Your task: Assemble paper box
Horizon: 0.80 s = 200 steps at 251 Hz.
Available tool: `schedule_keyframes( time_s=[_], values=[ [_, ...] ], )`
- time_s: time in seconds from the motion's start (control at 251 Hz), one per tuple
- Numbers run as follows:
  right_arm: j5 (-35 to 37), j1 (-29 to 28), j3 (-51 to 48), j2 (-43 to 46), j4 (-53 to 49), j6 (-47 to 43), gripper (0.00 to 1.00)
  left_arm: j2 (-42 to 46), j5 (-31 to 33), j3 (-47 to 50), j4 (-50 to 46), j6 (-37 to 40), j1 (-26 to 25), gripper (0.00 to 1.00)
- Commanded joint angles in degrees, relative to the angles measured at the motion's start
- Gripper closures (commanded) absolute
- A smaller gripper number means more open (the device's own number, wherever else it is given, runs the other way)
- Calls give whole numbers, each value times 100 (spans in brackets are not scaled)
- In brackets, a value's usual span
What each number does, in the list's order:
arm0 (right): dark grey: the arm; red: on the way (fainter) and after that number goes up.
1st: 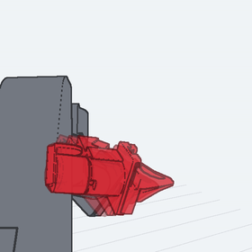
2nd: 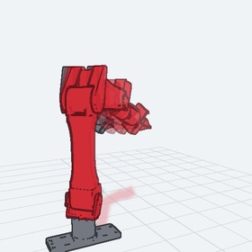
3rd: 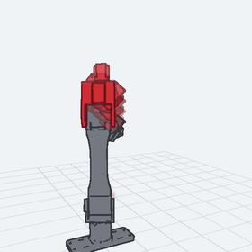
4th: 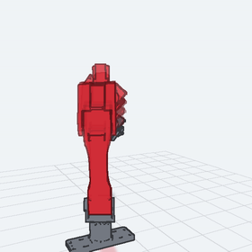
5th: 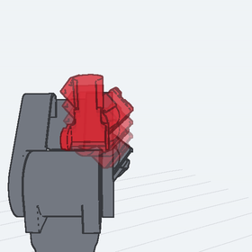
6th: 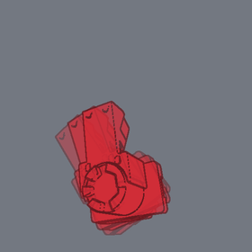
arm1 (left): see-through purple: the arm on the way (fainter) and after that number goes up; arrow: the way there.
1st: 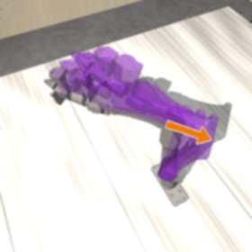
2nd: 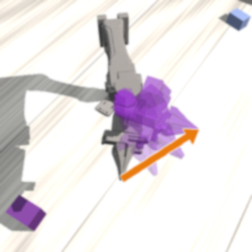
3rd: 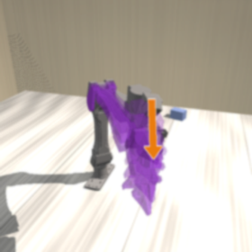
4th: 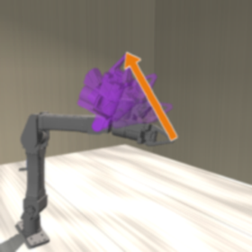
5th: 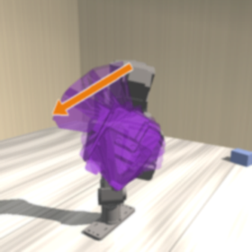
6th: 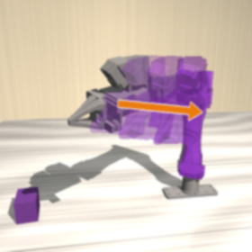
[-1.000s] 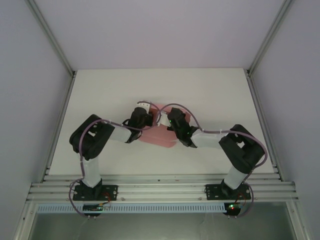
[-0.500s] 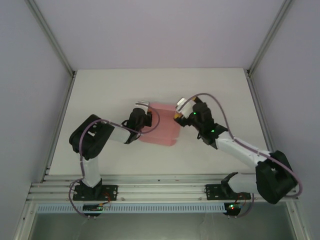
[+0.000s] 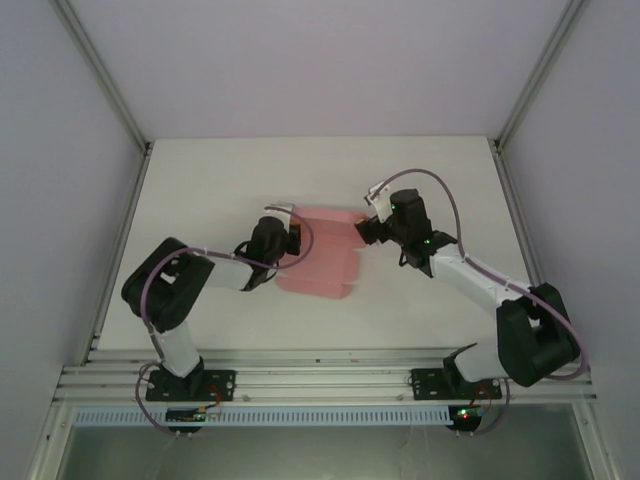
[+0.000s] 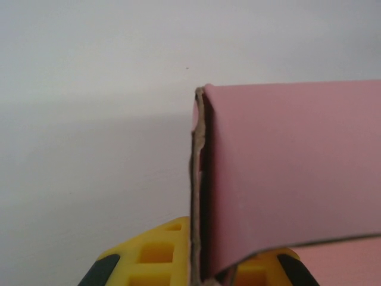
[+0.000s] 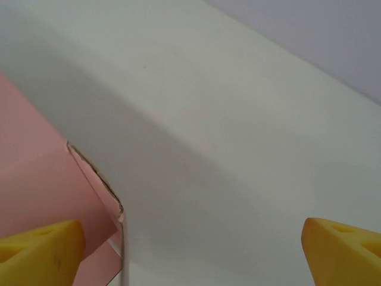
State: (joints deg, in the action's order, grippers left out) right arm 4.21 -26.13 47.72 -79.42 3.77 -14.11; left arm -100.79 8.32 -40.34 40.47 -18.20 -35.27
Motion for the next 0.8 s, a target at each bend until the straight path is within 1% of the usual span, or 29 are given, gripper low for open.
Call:
schedule_keyframes(
  time_s=[0.0,0.176,0.283,0.367,0.431,0.447,0.559,0.635,0.69,0.794],
  values=[
    [-657,-85,128,-117,-332,76,6,320,-295,47,34,-237,3,100],
    [-882,-102,77,-188,-8,79,6,475,-847,-15,-20,-142,-7,100],
    [-880,-100,-47,-146,646,632,6,456,-950,-91,-168,-157,-16,100],
    [-676,-100,-122,-135,1267,1014,5,464,-993,-67,-105,-231,-50,100],
    [-669,-136,-153,-153,1457,1244,4,494,-985,-33,-79,-334,-67,100],
    [-652,-150,-168,-155,1475,1271,2,499,-988,-24,-79,-355,-62,100],
    [-306,-267,-301,-38,1445,1395,1,635,-876,78,-75,-531,-68,100],
    [-74,-296,-472,182,1252,1404,1,753,-767,114,-160,-599,-67,100],
    [157,-304,-634,425,1023,1419,1,844,-667,99,-325,-595,-65,100],
    [448,-298,-868,981,238,1465,1,1017,-525,104,-592,-619,-67,100]
  ],
)
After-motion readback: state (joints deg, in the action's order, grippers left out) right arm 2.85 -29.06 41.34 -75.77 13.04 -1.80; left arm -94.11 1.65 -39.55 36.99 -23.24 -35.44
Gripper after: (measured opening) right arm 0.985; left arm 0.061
